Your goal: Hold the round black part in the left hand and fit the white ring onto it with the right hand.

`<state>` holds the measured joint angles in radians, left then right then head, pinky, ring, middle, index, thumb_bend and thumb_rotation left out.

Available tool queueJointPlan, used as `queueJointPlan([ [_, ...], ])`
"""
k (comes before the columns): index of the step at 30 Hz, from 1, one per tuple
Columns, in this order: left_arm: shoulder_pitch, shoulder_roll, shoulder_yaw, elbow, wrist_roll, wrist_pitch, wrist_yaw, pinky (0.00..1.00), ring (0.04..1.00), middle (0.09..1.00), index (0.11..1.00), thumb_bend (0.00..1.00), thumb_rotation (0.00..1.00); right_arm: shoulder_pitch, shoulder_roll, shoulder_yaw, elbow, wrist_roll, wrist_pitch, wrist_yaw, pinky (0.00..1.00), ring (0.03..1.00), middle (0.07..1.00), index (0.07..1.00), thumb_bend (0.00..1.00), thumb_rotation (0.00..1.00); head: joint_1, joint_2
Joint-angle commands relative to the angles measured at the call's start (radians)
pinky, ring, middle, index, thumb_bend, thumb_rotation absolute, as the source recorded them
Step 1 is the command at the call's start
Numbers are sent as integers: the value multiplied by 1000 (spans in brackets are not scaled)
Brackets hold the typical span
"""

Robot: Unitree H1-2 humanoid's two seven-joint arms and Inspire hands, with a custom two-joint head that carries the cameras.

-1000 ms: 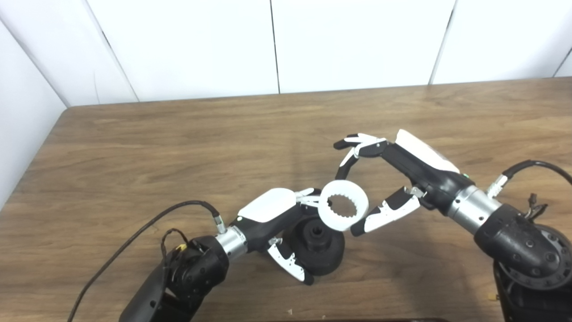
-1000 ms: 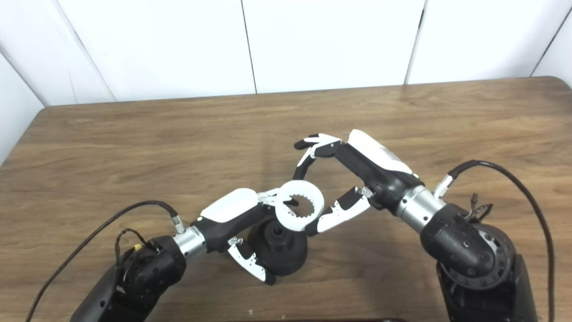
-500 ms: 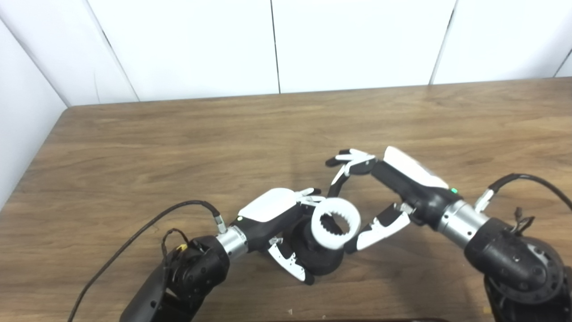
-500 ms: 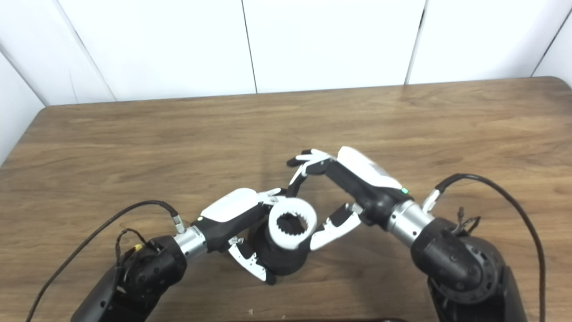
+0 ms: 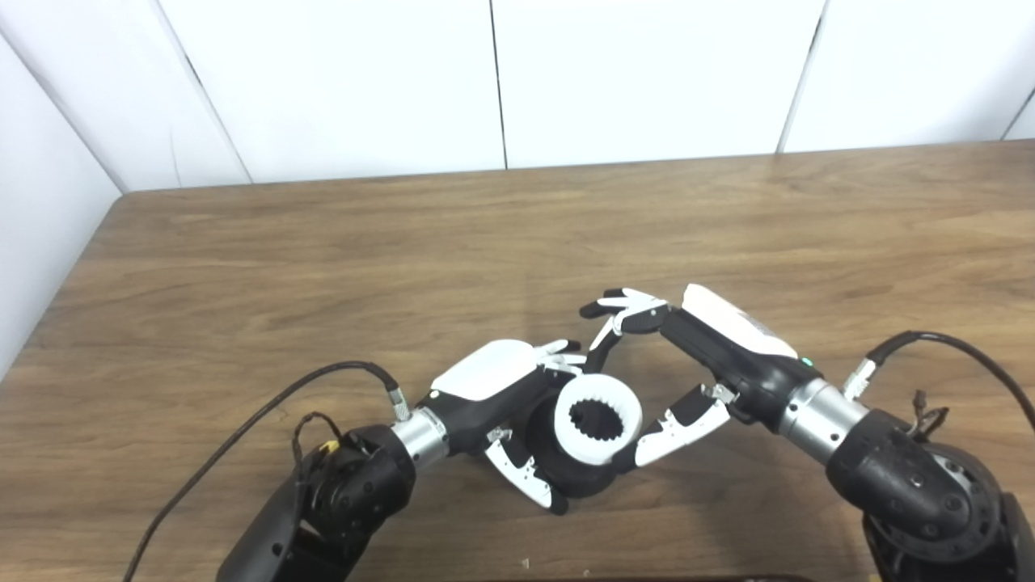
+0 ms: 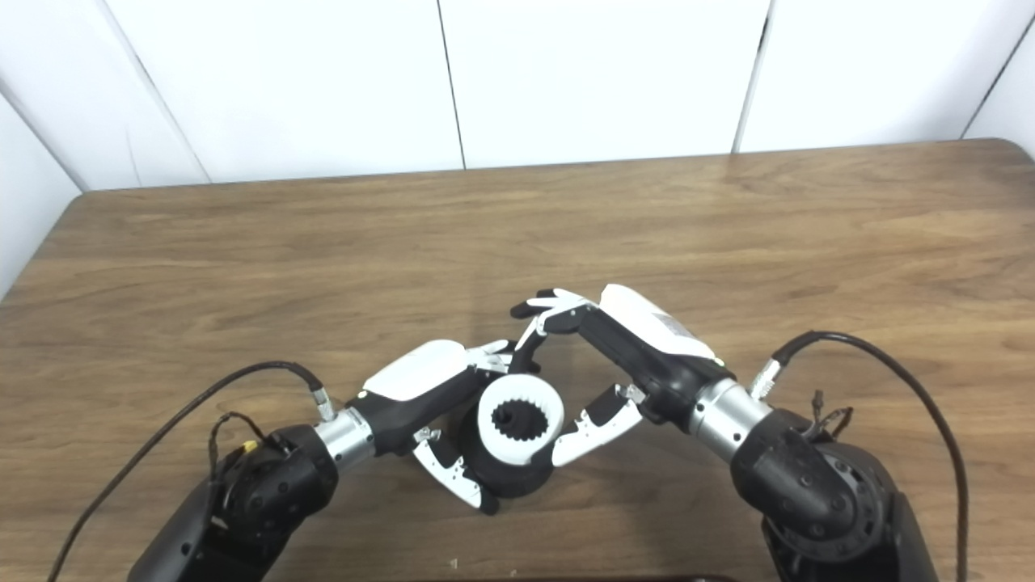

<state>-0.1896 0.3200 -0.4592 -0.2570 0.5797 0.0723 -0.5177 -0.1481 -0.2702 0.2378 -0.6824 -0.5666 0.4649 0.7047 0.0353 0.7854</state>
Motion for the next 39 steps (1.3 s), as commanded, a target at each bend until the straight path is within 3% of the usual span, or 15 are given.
queueJointPlan([
  [1,-8,20,-2,-16,18,25,-28,947,993,912,647,860,203,-24,-3,2,-5,10,-26,-39,821,948,865,488,525,147,-1,2],
  [14,-3,11,-6,-20,12,23,-23,940,987,906,637,867,186,-46,1,10,21,18,-18,-71,859,953,868,489,525,147,-2,6],
  [39,-1,8,-4,-5,21,-1,-11,929,981,902,645,865,198,-51,10,82,64,-20,-52,-134,825,943,865,489,525,148,-7,4],
])
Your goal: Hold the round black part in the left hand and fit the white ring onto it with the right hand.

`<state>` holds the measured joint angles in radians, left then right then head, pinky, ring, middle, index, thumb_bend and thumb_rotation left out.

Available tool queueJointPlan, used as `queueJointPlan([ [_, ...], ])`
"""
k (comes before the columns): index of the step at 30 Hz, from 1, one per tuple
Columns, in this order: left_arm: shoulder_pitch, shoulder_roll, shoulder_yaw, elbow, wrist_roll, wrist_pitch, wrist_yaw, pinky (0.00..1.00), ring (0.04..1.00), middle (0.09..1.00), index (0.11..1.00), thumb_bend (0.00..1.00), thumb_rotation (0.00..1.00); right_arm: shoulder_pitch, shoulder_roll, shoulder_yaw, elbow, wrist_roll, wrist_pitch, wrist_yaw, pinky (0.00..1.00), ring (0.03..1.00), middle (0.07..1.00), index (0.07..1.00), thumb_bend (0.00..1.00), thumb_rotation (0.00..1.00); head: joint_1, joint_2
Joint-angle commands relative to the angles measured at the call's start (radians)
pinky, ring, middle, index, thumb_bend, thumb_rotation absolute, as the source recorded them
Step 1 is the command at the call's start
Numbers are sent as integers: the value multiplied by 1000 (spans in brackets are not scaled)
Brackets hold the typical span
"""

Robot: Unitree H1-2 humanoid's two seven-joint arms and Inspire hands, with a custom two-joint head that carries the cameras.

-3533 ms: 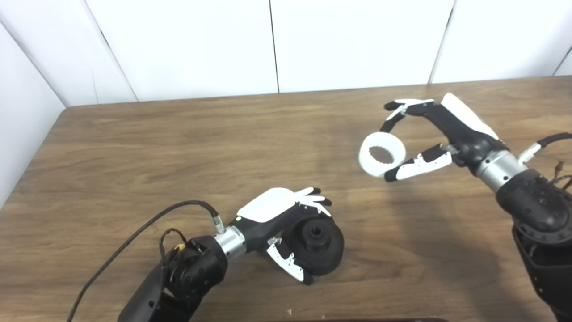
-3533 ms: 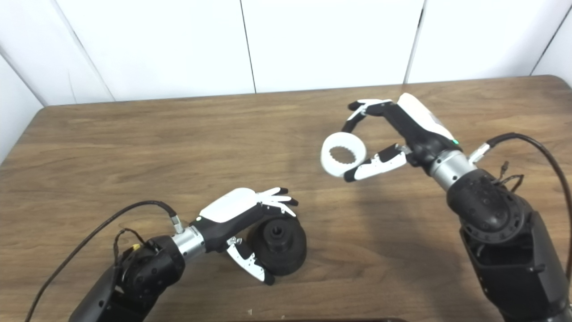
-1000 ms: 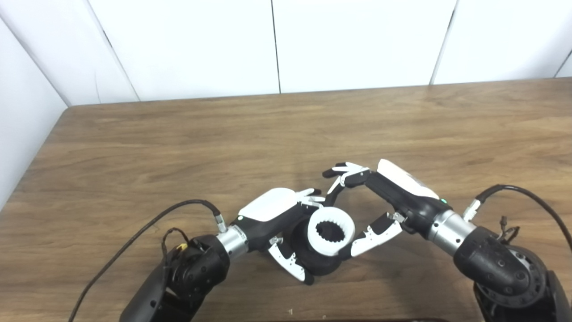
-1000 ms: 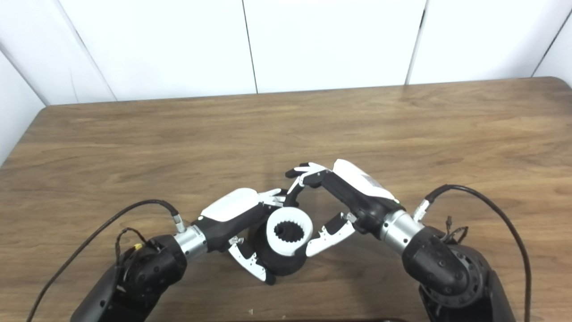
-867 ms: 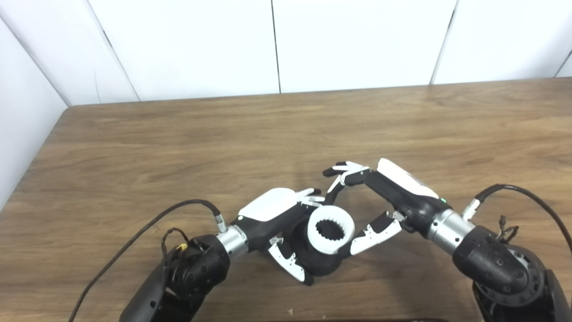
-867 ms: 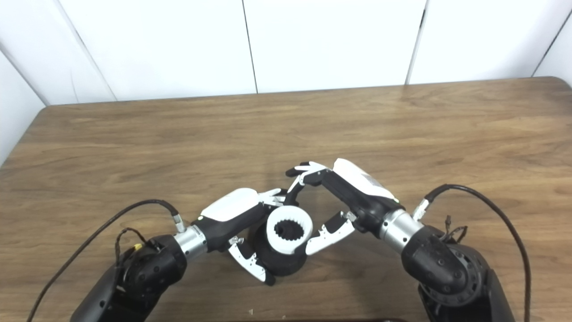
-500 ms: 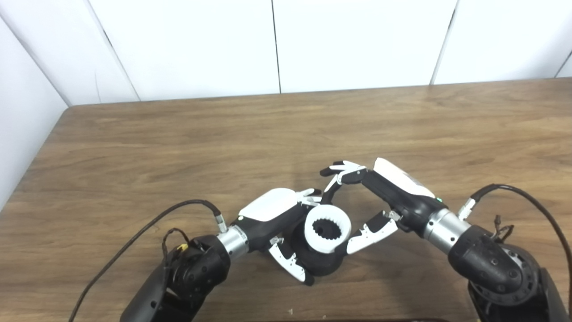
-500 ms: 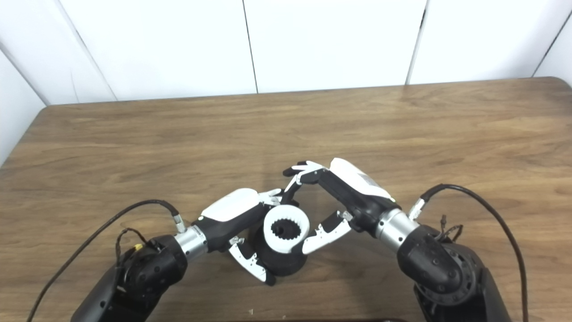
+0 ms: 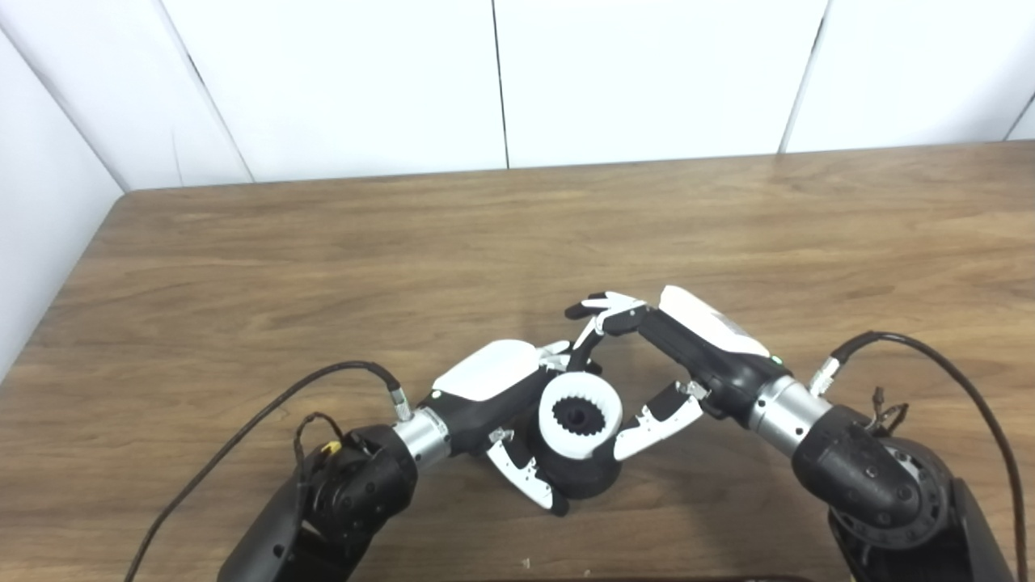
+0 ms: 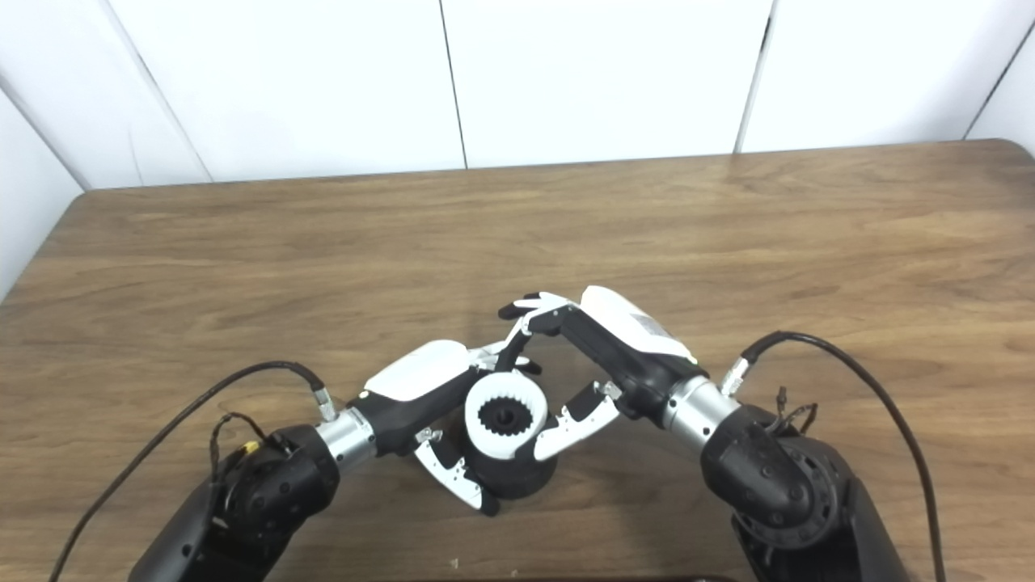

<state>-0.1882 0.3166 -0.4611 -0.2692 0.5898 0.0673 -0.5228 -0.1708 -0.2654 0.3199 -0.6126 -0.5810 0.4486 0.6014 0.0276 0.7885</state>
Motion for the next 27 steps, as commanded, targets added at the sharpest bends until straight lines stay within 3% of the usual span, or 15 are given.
queueJointPlan([
  [1,-2,11,-2,7,11,5,-8,928,982,904,645,864,198,-27,6,0,-4,-5,-36,-34,826,944,864,489,525,148,1,1],
  [27,-4,13,-5,-1,14,14,-19,935,991,910,656,865,211,-19,-11,-5,12,11,-34,-57,822,945,866,489,525,145,0,2],
])
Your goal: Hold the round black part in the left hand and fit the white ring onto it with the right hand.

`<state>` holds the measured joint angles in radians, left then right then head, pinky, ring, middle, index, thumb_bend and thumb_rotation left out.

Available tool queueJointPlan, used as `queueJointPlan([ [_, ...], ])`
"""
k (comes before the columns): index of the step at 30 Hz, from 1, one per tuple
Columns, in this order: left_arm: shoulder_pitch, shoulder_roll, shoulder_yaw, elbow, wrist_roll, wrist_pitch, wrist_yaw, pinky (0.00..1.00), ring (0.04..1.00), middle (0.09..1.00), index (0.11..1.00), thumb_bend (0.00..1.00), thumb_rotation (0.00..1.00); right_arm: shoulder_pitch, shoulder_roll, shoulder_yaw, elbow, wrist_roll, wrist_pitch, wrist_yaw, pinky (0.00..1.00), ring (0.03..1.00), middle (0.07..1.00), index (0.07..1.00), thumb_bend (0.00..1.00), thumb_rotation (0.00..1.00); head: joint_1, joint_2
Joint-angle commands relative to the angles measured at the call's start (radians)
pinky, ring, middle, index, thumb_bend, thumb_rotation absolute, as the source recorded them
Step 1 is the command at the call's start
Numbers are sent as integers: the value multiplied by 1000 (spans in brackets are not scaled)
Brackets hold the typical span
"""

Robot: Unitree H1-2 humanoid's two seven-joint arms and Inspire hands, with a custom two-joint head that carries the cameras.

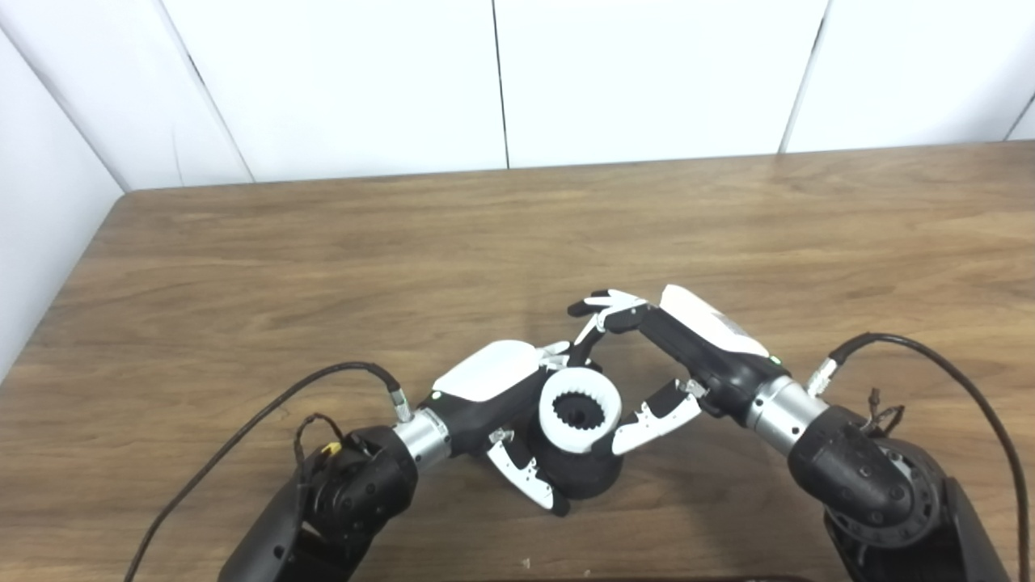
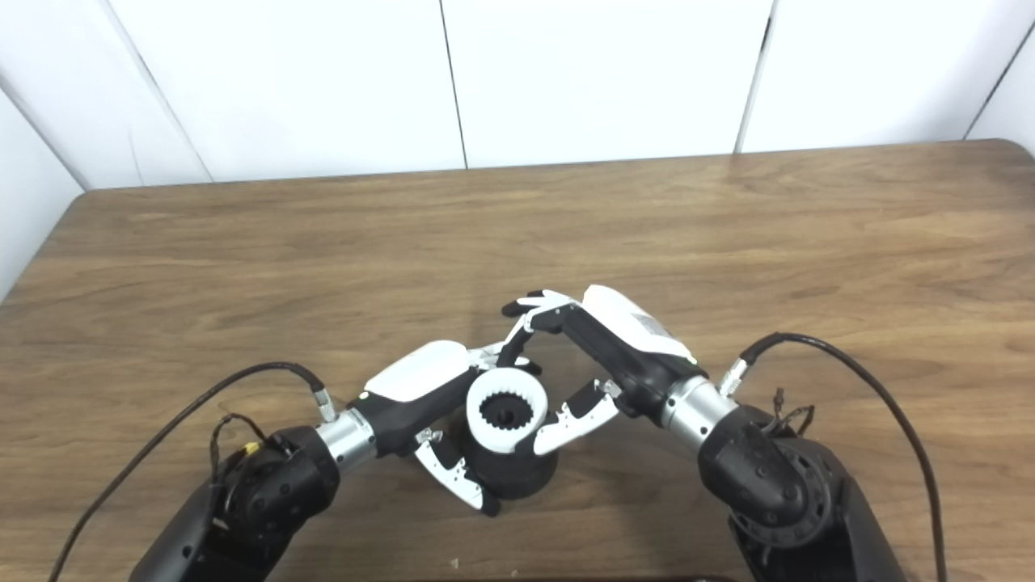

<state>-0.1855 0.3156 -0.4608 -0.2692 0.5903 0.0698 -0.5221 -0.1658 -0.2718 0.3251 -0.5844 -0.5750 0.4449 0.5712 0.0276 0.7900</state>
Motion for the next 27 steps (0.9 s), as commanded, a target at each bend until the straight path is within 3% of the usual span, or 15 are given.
queueJointPlan([
  [1,-6,14,-4,-1,11,13,-19,936,992,910,656,865,210,-24,-5,-11,-15,6,-31,-27,822,945,866,489,525,145,2,1],
  [27,-12,9,4,1,-2,22,-23,933,988,905,645,866,195,5,-33,12,-14,-16,-57,-36,828,948,870,489,525,148,-3,7],
])
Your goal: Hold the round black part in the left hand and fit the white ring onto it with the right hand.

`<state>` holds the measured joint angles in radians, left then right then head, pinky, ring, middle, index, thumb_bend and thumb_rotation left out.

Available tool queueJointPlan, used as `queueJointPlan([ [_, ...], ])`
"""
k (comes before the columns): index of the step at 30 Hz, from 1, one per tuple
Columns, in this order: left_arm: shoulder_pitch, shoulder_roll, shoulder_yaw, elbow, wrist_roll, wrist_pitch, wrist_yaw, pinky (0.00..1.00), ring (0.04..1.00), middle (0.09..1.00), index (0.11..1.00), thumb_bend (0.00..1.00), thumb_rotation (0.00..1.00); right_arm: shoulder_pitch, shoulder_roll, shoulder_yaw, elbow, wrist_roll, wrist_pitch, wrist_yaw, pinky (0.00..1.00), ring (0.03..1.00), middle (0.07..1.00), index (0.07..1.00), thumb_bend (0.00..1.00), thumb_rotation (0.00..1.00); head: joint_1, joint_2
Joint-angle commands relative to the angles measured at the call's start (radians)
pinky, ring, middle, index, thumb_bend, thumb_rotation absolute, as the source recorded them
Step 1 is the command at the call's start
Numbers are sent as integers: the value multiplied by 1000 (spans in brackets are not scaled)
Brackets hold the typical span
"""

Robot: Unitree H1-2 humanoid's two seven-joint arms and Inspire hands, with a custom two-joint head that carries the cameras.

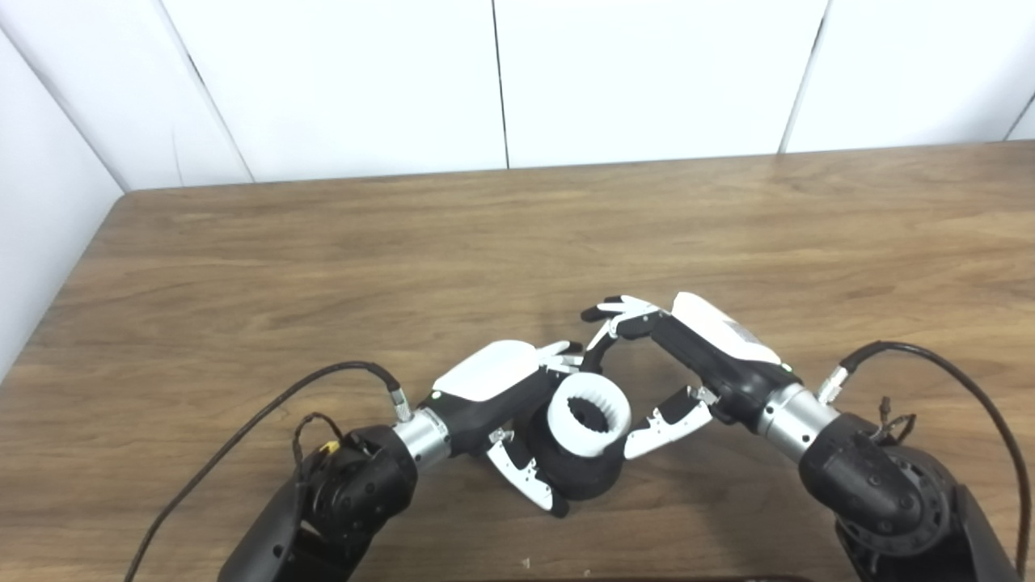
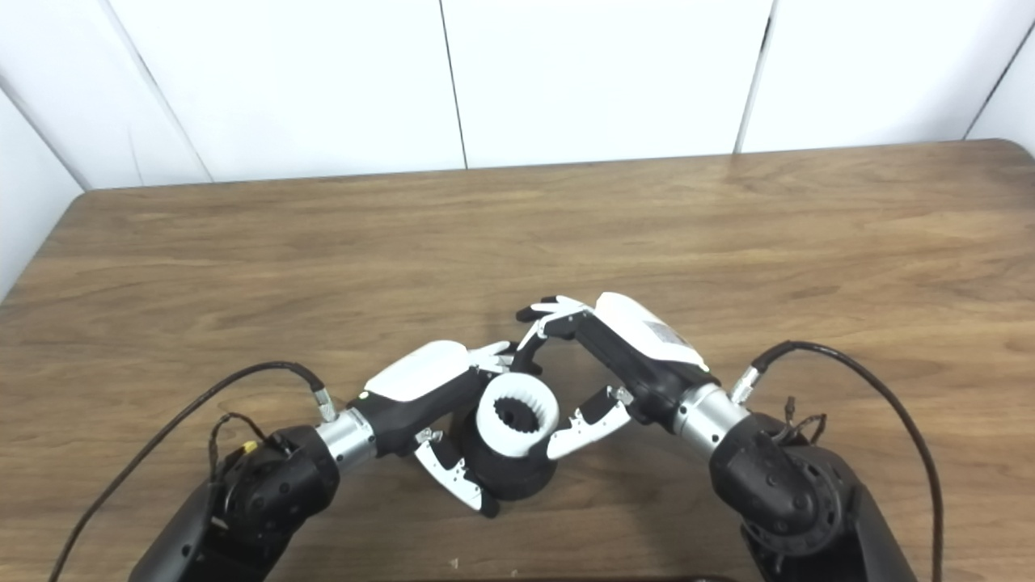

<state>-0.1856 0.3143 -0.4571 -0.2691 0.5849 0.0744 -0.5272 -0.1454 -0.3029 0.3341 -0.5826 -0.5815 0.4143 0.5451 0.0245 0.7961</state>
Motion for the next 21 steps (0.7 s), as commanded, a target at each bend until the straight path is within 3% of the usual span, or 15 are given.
queueJointPlan([
  [1,-11,9,0,1,4,18,-17,932,986,904,645,868,194,-16,-1,6,-15,-12,-27,-10,831,949,869,489,525,149,0,0],
  [21,-17,-4,-3,7,8,27,-17,907,981,906,647,870,182,-32,5,31,-14,-33,-39,-16,859,952,864,489,525,146,-2,0],
])
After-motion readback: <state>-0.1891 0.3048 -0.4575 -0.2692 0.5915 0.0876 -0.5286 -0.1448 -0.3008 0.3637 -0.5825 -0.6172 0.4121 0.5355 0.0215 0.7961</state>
